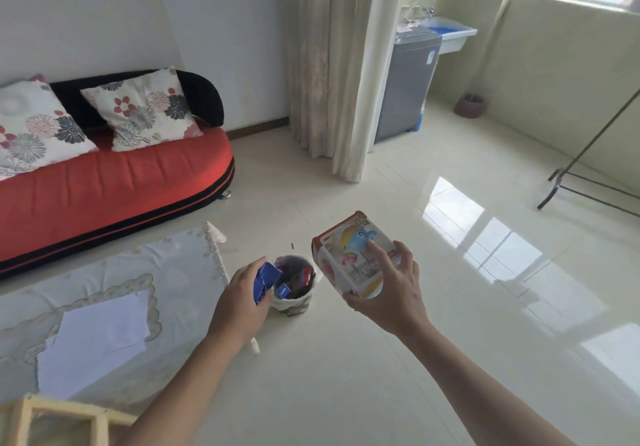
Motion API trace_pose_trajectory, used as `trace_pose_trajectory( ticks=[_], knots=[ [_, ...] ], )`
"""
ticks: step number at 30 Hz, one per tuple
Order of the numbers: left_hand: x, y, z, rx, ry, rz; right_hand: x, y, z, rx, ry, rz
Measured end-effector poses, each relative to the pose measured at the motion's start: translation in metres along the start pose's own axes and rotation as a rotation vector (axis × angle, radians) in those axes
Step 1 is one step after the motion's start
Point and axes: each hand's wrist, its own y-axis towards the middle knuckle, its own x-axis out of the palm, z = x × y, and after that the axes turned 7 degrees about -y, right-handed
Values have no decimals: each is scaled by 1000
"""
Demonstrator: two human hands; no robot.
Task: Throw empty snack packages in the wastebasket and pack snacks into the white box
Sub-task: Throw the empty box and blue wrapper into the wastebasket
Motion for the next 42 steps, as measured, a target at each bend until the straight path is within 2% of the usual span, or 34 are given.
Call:
trace_pose_trajectory(
  ticks=[9, 17, 27, 34, 42],
  knots=[
    [37, 39, 17, -88, 6, 11, 2, 50, 42, 25, 37, -45],
    [51, 106, -13, -152, 36, -23, 39, 107, 50, 31, 26, -95],
    [59, 233, -75, -248, 13, -81, 119, 226, 25, 63, 34, -197],
    [74, 312, -123, -297, 44, -200, 186, 305, 10, 108, 74, -218],
    [126, 357, -184, -406, 4, -155, 275, 359, 35, 108, 87, -292]
  ],
)
